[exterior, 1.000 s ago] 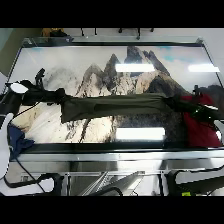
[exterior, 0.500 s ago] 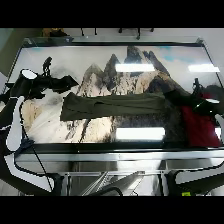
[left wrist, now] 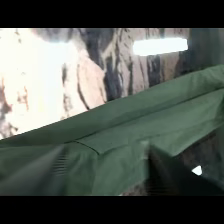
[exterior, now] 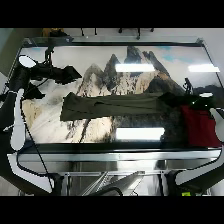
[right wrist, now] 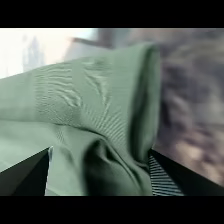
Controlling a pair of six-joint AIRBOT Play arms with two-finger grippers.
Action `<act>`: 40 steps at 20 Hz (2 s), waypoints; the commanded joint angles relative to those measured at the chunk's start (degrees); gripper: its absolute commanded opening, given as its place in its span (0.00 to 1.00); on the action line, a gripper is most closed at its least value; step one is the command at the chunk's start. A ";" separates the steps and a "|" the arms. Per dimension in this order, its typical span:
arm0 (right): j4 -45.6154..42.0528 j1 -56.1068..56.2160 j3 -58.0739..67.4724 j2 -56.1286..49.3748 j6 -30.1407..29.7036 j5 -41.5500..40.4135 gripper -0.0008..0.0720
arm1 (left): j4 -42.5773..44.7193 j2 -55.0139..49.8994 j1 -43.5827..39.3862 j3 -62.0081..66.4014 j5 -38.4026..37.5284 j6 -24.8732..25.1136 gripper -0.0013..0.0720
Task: Fold the shirts.
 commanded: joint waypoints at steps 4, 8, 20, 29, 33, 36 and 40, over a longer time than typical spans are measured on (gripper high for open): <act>-1.55 4.44 2.36 -2.21 0.63 -0.81 0.20 | 0.11 -0.26 -6.12 0.59 -0.98 1.90 0.04; -1.57 4.20 5.35 -1.38 2.82 1.73 0.03 | -0.02 -4.85 -11.96 0.55 -1.18 0.39 0.04; -0.28 3.58 24.74 11.65 14.73 26.49 0.03 | -4.46 -24.87 -35.71 7.89 16.41 -3.78 0.04; 1.27 5.51 27.47 13.51 16.52 25.97 0.03 | -10.88 -16.46 -28.63 16.63 -3.91 -3.78 0.04; 2.78 13.42 27.47 13.18 17.81 21.35 0.03 | -17.42 1.86 -15.04 16.33 -9.42 -2.43 0.04; 2.93 24.74 27.45 11.91 17.81 10.14 0.03 | -17.97 15.63 -5.25 16.33 -9.29 -2.40 0.04; 2.75 42.97 27.43 5.14 17.75 -5.14 0.04 | -17.46 26.77 4.11 16.26 -12.20 -1.55 0.04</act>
